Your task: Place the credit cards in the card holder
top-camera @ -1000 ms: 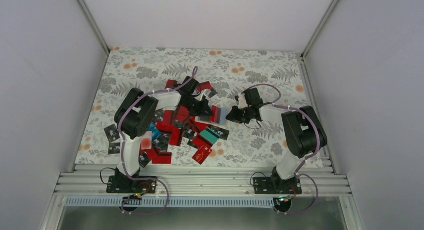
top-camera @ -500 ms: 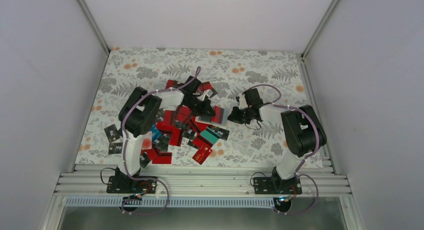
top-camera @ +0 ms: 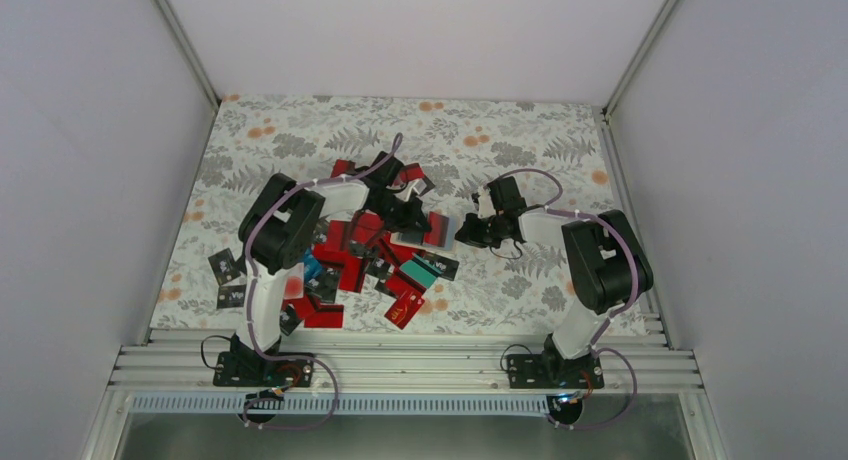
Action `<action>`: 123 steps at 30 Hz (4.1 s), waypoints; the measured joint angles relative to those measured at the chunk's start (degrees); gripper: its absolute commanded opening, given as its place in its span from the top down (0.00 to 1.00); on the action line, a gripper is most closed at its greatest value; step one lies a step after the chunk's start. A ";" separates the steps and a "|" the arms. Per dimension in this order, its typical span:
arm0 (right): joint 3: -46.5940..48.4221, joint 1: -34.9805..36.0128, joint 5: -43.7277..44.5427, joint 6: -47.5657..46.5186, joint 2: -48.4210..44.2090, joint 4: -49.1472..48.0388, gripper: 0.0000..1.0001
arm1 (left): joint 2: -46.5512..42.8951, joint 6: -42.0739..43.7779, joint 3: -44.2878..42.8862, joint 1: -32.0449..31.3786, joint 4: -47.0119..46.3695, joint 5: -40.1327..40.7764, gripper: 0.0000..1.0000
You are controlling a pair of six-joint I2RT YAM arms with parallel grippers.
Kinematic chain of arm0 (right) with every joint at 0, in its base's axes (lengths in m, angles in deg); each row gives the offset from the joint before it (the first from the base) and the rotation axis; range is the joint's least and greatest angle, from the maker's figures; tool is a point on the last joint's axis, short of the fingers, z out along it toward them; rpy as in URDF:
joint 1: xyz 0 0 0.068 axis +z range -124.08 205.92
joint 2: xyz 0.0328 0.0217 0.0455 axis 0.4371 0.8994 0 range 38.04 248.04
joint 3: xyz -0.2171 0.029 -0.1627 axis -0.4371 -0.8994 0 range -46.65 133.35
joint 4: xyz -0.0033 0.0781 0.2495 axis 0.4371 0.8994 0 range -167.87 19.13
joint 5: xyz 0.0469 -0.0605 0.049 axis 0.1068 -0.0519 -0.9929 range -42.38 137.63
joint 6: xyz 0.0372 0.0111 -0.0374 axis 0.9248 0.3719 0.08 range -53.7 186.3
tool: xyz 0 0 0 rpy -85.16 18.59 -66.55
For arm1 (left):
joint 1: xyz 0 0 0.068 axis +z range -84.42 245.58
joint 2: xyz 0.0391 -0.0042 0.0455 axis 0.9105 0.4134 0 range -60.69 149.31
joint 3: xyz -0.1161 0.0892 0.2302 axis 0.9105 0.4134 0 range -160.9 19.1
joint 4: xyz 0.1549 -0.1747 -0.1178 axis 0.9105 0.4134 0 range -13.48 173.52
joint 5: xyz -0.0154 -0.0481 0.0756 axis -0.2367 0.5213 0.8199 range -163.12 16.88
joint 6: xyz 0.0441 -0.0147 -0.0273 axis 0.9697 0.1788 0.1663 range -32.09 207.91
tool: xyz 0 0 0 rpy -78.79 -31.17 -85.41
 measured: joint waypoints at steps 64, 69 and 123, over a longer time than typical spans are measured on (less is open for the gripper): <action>0.02 -0.02 -1.25 0.00 -1.42 0.07 0.96 | -2.97 -2.08 -4.28 -5.33 7.23 10.54 0.33; 0.07 -0.02 -1.44 0.00 -2.47 0.48 0.95 | -2.93 -2.10 -5.07 -6.12 7.80 11.06 0.32; 0.72 -0.02 -8.17 4.35 -4.59 0.13 0.53 | -7.96 8.87 2.14 -8.96 4.81 31.82 0.98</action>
